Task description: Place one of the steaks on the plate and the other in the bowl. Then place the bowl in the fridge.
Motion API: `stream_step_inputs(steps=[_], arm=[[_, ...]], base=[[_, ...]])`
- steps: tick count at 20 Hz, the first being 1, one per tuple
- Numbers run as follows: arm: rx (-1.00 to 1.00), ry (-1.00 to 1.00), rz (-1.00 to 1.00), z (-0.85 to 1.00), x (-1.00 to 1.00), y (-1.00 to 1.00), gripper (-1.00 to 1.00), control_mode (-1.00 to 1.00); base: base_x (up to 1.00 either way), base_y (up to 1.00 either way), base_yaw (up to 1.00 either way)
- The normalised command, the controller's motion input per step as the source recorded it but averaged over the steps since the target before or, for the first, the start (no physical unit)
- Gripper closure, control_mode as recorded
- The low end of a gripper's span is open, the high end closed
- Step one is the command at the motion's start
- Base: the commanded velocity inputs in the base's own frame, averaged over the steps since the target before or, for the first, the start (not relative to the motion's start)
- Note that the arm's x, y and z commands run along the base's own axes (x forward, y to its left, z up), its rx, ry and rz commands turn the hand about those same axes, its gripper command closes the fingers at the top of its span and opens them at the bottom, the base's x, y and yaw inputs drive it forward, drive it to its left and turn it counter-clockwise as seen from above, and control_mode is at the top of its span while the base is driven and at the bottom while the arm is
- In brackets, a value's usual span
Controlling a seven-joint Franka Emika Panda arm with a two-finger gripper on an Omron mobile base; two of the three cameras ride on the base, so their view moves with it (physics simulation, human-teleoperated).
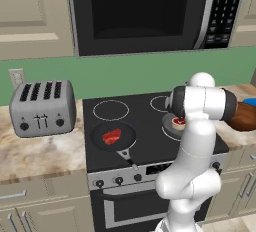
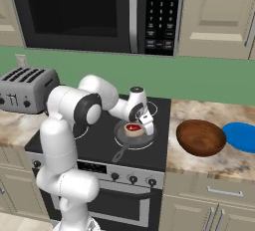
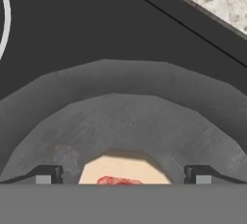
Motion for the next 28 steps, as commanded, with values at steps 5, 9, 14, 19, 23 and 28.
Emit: stream_step_inputs(steps=[5, 9, 14, 19, 23, 28], arm=[[0.0, 0.0, 0.0, -0.08, 0.0, 0.0, 1.0, -1.0], [0.0, 0.0, 0.0, -0.05, 0.0, 0.0, 1.0, -1.0], [0.0, 0.0, 0.0, 0.0, 0.0, 0.0, 1.0, -1.0], [0.0, 0.0, 0.0, 0.0, -0.04, 0.0, 1.0, -1.0], [0.09, 0.0, -0.02, 0.72, -0.48, -0.03, 1.0, -1.0], [0.07, 0.0, -0.04, 0.99, -0.66, 0.0, 1.0, -1.0]], base=[[0.0, 0.0, 0.0], [0.0, 0.0, 0.0], [0.0, 0.0, 0.0], [0.0, 0.0, 0.0], [0.0, 0.0, 0.0], [0.0, 0.0, 0.0]])
